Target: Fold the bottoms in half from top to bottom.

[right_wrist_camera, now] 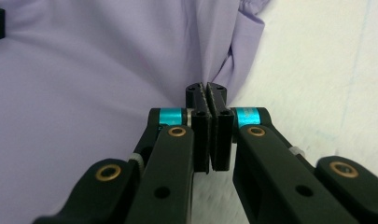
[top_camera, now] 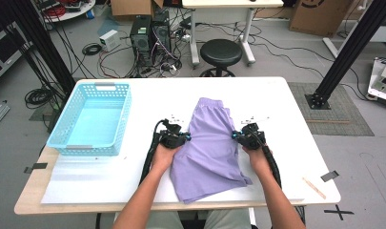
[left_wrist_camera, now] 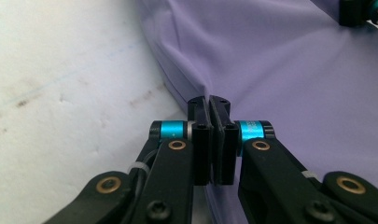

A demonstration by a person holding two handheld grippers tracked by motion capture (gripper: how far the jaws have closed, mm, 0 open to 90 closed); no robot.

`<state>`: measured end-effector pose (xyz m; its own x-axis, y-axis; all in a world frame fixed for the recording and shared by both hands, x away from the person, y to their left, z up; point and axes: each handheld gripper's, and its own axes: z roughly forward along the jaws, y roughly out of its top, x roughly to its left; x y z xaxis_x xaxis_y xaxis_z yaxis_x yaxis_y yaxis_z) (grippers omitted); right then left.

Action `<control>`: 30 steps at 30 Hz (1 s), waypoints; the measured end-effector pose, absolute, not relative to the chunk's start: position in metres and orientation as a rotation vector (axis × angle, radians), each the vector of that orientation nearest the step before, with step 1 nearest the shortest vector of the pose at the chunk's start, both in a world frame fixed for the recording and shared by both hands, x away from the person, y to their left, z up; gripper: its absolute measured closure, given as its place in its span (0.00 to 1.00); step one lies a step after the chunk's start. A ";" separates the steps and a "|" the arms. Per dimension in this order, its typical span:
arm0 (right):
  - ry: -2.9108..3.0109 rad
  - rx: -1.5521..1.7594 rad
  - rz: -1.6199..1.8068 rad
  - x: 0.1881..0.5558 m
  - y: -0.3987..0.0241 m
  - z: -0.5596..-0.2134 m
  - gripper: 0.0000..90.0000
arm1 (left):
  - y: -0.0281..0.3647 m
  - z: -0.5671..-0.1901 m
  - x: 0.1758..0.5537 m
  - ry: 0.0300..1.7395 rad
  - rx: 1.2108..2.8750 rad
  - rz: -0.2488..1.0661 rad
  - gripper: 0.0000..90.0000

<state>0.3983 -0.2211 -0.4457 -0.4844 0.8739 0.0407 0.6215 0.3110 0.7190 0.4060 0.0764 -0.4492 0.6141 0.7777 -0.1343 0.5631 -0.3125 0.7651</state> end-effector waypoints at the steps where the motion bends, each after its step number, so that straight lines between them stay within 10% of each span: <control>1: 2.214 1.338 0.973 0.400 -0.221 -0.446 1.00 | 0.075 -0.449 0.408 1.055 2.012 0.339 0.97; 8: 2.153 1.328 0.916 0.424 -0.221 -0.448 1.00 | 0.065 -0.449 0.420 1.059 1.984 0.379 0.95; 13: 2.100 1.391 0.926 0.423 -0.225 -0.442 0.92 | 0.070 -0.445 0.412 1.053 1.950 0.347 0.72; 30: 2.129 1.337 1.146 0.321 -0.257 -0.434 0.71 | 0.110 -0.444 0.329 1.025 1.837 0.306 0.59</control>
<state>0.3206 -0.2570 -0.4337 -0.4777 0.8725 0.1025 0.5659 0.2164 0.7955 0.3290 0.1101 -0.4442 0.6134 0.7585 -0.2200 0.5137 -0.1716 0.8406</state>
